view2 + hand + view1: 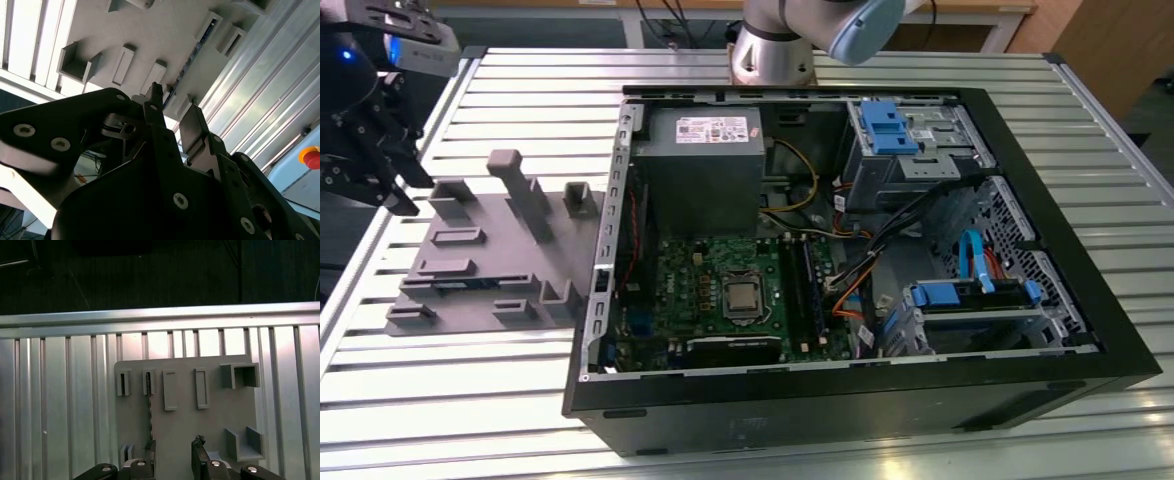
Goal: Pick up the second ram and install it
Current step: 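Pick up the second ram and move it above second insertion slot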
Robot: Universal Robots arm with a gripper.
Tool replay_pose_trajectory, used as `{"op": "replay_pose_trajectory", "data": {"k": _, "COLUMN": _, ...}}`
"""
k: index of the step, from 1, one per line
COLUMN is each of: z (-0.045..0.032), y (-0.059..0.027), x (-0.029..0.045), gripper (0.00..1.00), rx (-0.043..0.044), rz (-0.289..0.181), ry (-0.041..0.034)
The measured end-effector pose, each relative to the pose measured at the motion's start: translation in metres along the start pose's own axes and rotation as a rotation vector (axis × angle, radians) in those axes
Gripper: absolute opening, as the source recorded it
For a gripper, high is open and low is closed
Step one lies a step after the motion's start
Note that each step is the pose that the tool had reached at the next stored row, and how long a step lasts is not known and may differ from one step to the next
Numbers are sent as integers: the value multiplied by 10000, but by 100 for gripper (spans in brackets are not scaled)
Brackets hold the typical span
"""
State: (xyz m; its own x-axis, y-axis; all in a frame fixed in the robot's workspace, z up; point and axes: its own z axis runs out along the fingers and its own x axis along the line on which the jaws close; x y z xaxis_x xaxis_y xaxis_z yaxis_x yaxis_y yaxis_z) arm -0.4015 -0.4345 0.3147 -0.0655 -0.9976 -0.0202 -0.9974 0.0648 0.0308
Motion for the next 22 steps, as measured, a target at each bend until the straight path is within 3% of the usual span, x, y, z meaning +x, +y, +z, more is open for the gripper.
{"op": "replay_pose_trajectory", "data": {"k": 13, "z": 162, "y": -7, "x": 38, "gripper": 41, "rx": 1, "rz": 1, "ry": 0}}
{"op": "replay_pose_trajectory", "data": {"k": 22, "z": 179, "y": -7, "x": 39, "gripper": 41, "rx": 0, "rz": 1, "ry": 0}}
